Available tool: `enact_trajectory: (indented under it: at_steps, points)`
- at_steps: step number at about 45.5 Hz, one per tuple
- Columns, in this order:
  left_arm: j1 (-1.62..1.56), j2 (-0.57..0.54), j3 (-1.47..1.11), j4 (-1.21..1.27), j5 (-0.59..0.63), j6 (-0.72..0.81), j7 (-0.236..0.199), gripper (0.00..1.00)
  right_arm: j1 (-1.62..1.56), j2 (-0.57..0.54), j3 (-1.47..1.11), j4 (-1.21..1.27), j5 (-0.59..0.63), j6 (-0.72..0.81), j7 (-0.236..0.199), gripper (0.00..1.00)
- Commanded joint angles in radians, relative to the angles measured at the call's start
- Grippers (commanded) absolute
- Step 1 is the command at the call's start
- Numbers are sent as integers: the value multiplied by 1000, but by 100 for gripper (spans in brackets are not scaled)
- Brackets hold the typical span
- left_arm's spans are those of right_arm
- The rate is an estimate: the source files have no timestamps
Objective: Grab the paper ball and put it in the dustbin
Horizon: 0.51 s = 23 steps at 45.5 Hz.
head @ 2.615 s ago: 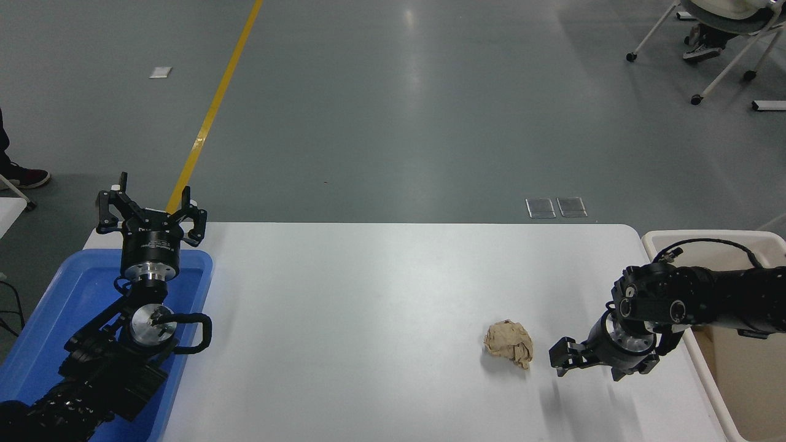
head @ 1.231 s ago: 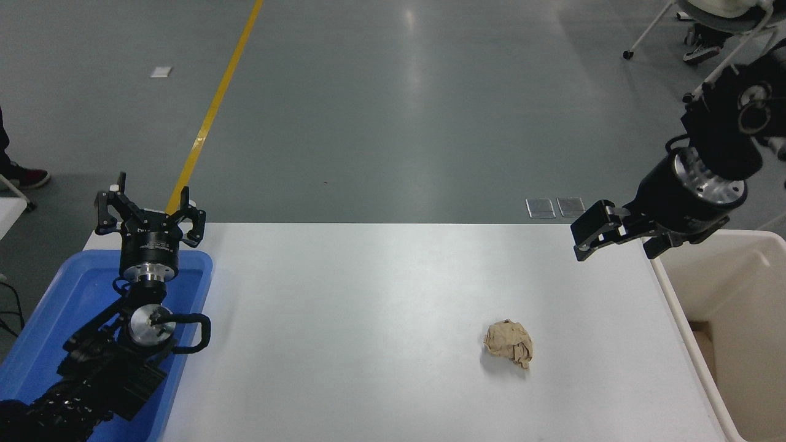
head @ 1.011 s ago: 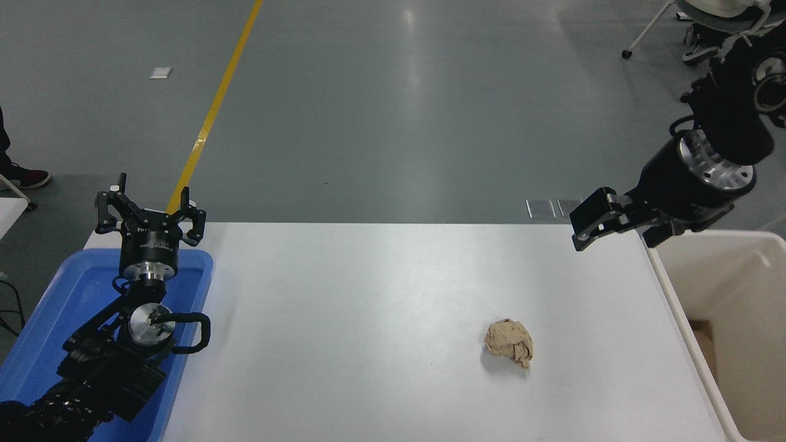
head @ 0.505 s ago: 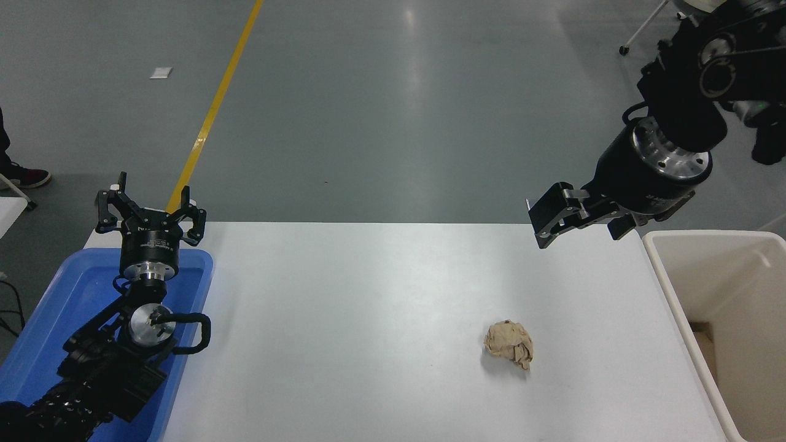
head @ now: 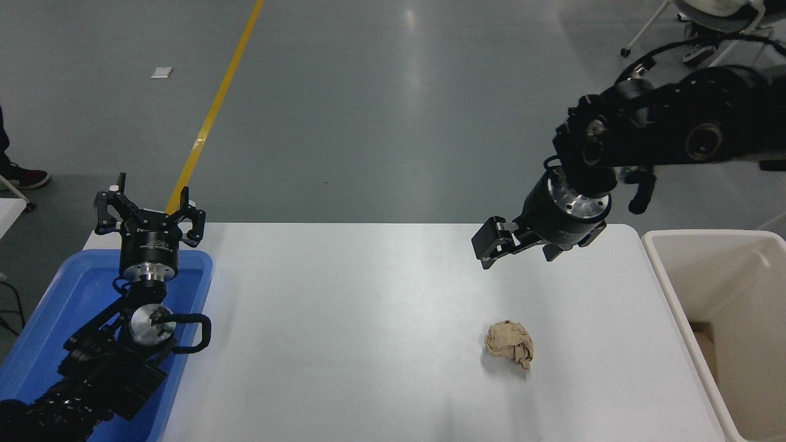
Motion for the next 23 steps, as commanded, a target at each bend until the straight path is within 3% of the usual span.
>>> enact_trajectory:
  at_steps: [1, 23]
  points:
    - [0, 0, 0, 0, 0, 0, 1, 99, -228, 37, 31, -126, -133, -77, 0, 100]
    - [-1, 0, 0, 0, 0, -1, 1, 99, -385, 89, 29, -232, -129, -159, 11, 100]
